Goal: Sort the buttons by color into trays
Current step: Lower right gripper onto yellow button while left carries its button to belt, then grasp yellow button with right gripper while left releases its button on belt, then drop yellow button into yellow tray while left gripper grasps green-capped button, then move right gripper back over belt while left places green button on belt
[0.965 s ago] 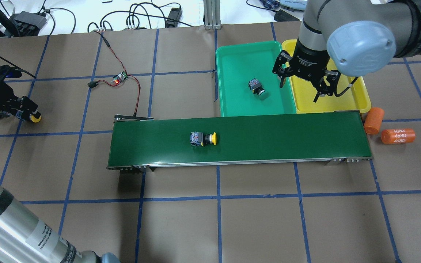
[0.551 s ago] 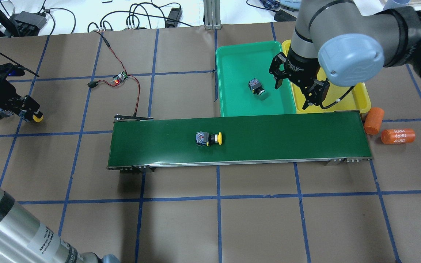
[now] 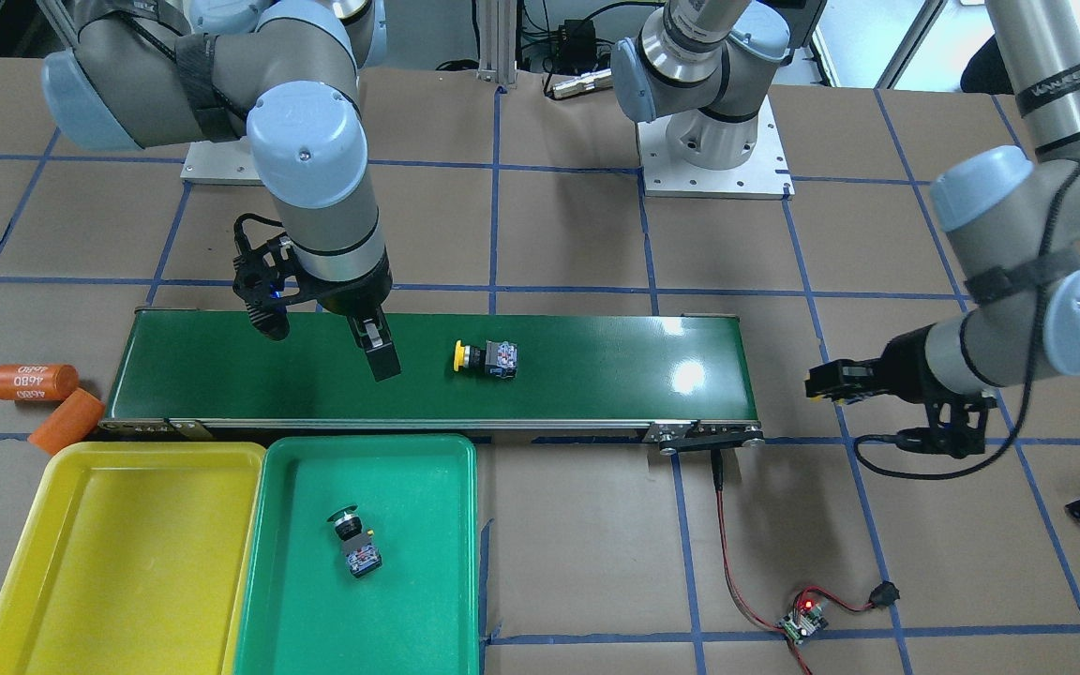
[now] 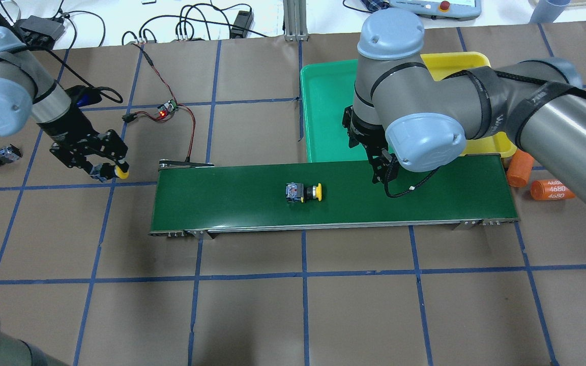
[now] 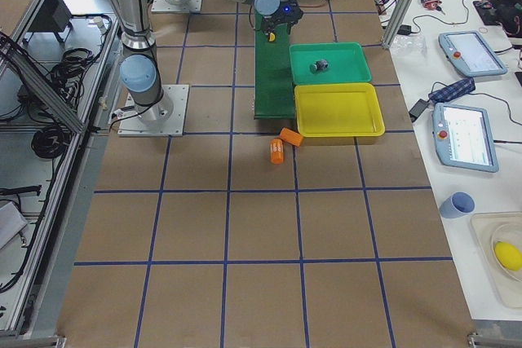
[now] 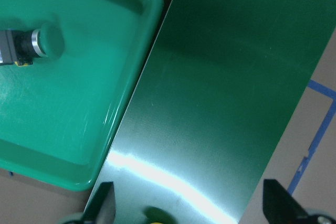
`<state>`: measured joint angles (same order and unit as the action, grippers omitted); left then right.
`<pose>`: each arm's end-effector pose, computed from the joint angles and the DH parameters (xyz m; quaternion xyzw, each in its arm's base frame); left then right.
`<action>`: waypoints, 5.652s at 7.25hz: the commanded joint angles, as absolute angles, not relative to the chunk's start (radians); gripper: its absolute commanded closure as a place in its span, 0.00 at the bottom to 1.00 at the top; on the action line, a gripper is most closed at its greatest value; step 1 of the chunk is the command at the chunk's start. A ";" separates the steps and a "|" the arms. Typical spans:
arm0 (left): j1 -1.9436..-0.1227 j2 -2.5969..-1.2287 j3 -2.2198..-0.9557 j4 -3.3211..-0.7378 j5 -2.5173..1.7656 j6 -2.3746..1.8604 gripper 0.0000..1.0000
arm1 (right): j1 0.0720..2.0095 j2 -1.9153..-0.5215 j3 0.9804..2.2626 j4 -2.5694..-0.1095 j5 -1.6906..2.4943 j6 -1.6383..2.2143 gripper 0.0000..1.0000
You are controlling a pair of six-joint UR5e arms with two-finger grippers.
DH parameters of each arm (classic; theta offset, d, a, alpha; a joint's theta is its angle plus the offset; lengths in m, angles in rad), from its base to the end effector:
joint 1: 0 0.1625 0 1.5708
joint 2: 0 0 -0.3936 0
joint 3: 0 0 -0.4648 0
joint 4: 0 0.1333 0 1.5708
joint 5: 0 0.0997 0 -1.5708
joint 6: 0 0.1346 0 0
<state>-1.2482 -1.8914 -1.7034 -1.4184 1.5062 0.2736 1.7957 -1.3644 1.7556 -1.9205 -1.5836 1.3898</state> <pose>0.0547 -0.6115 0.1747 0.0290 -0.9878 -0.1338 0.0745 0.2630 -0.5598 0.2319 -0.5498 -0.8350 -0.0097 0.0194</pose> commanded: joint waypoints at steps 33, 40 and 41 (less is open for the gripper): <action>-0.799 -2.368 -1.232 -1.103 1.549 1.365 0.00 | 1.342 -1.022 1.511 -2.134 -1.602 0.000 0.56; -0.837 -2.252 -1.359 -1.124 1.552 1.358 1.00 | 1.351 -1.401 1.543 -1.705 -1.605 -0.054 0.00; -0.903 -2.185 -1.373 -1.208 1.563 1.306 1.00 | 1.364 -1.476 1.602 -1.644 -1.603 0.033 0.00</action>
<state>-0.8470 -2.2527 -1.3542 -1.1411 1.5546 1.3479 1.3534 -1.3799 1.5510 -1.7259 -1.6043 -0.0376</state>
